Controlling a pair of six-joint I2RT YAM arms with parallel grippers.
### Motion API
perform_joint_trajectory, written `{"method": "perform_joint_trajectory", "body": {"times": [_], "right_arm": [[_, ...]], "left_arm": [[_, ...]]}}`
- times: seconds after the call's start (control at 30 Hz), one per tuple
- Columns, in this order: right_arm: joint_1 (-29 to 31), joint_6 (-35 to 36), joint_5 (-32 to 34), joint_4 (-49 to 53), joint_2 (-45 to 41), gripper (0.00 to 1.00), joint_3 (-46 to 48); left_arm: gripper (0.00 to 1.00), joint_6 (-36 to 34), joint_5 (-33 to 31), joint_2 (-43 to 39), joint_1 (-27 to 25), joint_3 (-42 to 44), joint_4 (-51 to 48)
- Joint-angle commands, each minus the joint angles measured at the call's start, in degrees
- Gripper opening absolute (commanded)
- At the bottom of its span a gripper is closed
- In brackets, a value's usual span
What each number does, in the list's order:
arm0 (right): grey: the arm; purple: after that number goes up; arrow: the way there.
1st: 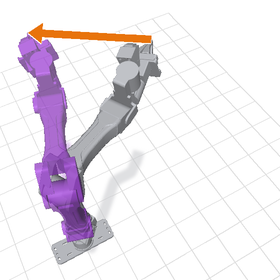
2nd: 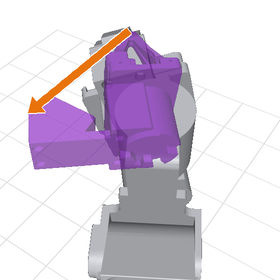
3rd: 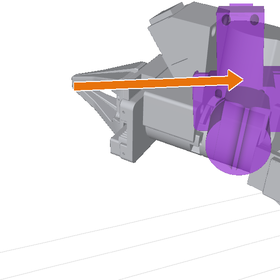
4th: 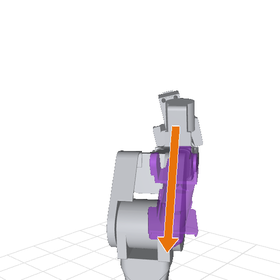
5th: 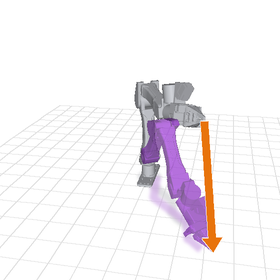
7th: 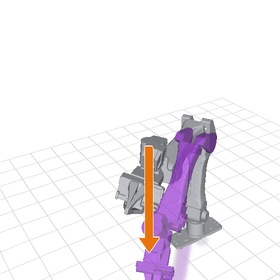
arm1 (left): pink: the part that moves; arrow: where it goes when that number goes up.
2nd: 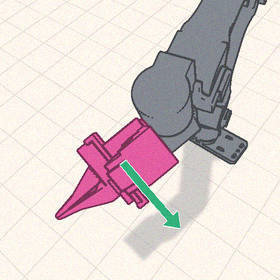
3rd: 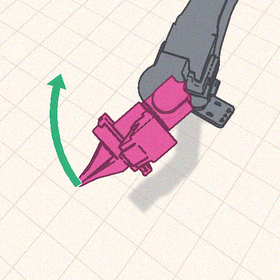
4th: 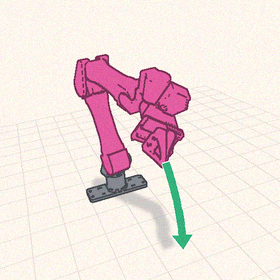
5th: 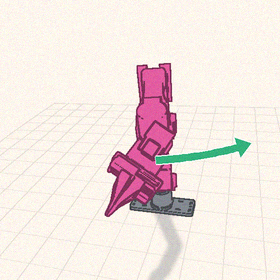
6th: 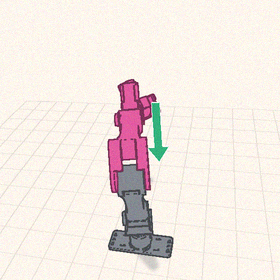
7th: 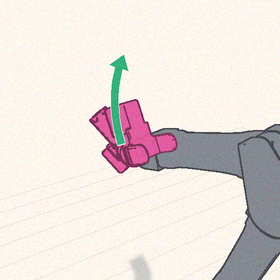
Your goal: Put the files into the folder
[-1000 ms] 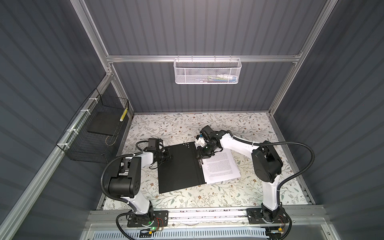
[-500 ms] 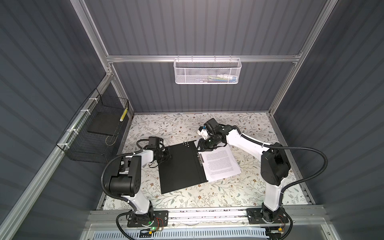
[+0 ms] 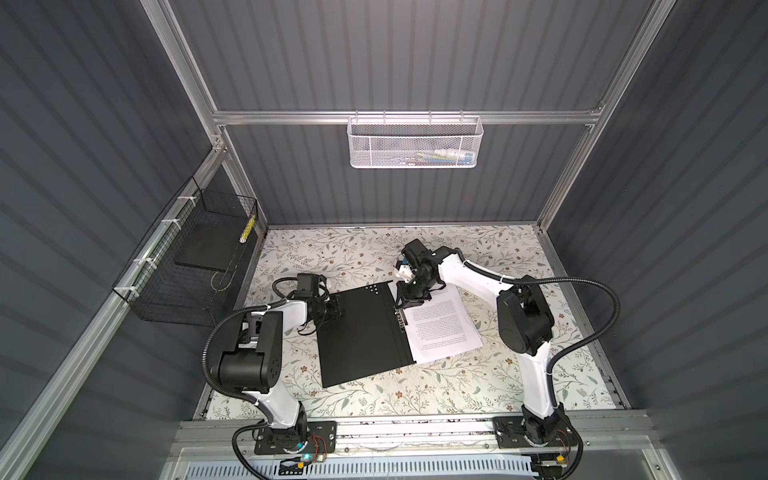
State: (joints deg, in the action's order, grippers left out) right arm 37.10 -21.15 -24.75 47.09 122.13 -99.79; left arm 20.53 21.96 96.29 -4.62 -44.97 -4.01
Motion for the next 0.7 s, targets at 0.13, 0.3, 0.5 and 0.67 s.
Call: {"method": "perform_joint_trajectory", "body": {"times": [0.13,0.3,0.5,0.67], "right_arm": [[0.25,0.58,-1.53,2.01,1.01,0.24,-1.88],[0.43,0.75,-1.78,2.37,1.61,0.23,-2.23],[0.78,1.11,-1.31,3.08,2.37,0.23,-2.41],[1.06,1.15,-1.44,3.17,3.01,0.22,-2.87]], "left_arm": [[0.00,-0.85,-5.38,2.15,0.14,3.49,-4.34],[0.00,-0.83,-5.38,2.10,0.14,3.49,-4.34],[0.00,-0.79,-5.37,2.14,0.14,3.50,-4.27],[0.00,-0.82,-5.41,2.12,0.14,3.55,-4.34]]}}
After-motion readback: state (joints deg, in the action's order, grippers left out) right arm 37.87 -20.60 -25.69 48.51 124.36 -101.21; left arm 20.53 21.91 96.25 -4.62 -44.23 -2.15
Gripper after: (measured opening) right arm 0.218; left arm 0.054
